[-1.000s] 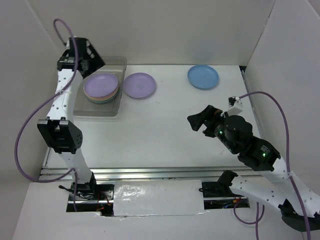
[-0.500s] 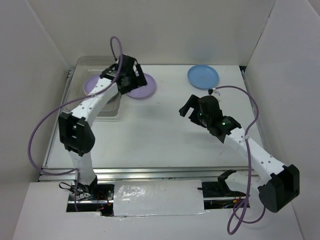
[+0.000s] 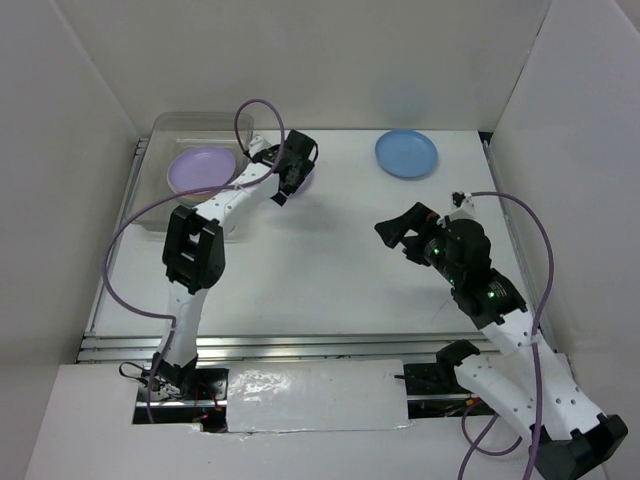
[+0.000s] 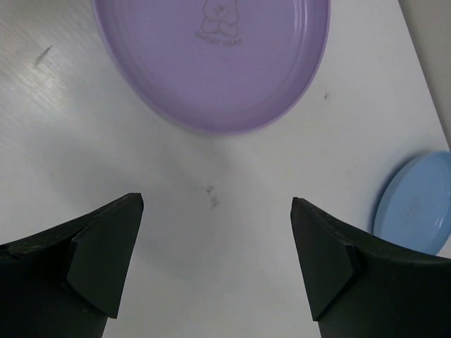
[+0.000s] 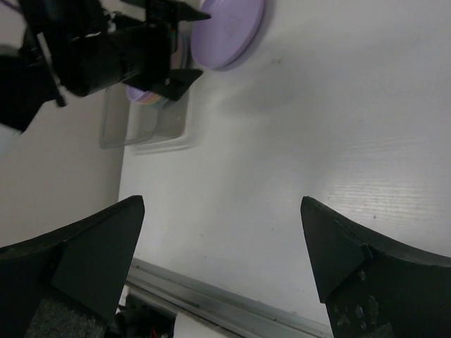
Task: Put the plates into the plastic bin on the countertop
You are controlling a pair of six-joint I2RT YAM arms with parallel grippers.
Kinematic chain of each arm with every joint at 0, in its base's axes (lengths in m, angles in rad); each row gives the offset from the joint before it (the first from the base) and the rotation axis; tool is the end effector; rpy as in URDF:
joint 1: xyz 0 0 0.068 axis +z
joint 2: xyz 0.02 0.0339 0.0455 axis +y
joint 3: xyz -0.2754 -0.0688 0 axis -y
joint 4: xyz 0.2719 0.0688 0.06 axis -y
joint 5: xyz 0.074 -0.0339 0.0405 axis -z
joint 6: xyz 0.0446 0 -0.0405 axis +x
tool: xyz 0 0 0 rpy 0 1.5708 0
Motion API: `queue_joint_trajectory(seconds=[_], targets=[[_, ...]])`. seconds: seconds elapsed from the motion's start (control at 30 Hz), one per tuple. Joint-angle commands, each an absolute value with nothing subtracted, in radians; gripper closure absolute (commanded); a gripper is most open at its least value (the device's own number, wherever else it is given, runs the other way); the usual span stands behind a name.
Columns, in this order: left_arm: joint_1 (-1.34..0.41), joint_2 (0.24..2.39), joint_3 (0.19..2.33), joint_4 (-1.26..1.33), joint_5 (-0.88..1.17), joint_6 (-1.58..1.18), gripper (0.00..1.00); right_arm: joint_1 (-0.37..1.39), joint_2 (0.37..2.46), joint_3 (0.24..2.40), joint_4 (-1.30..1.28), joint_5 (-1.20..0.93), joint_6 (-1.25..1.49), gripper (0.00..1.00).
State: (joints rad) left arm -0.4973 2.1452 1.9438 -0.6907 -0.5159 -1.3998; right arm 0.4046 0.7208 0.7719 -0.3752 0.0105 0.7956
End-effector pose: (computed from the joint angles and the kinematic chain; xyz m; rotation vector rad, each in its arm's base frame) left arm 0.4665 -0.2282 0.2613 -1.2087 1.9978 -0.3094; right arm 0.1785 0.0759 0.3313 0.3914 1.9381 0.7942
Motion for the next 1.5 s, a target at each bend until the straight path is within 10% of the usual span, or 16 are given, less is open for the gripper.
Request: queue_joint_trajectory(seconds=[0.0, 0.6, 0.87, 1.0, 1.3, 1.47], targets=[[-0.477, 2.233, 2.031, -0.729, -0.626, -1.565, 0.01, 0.397, 0.672, 0.776, -0.388, -0.087, 0.756, 0.0], [-0.419, 2.441, 2.137, -0.741, -0.623, -1.673, 0.01, 0.397, 0.572, 0.758, -0.442, -0.198, 0.673, 0.0], [-0.41, 2.442, 2.063, -0.742, -0.592, -1.678, 0.44, 0.396, 0.572, 0.781, -0.449, -0.202, 0.667, 0.0], [-0.397, 2.447, 2.053, -0.729, -0.535, -1.655, 0.97, 0.397, 0.557, 0.788, -0.462, -0.183, 0.667, 0.0], [-0.512, 2.248, 2.079, -0.588, -0.623, -1.407, 1.0, 0.397, 0.548, 0.833, -0.494, -0.166, 0.673, 0.0], [-0.421, 2.154, 2.248, -0.522, -0.295, -1.039, 1.0, 0.396, 0.532, 0.845, -0.511, -0.155, 0.684, 0.0]])
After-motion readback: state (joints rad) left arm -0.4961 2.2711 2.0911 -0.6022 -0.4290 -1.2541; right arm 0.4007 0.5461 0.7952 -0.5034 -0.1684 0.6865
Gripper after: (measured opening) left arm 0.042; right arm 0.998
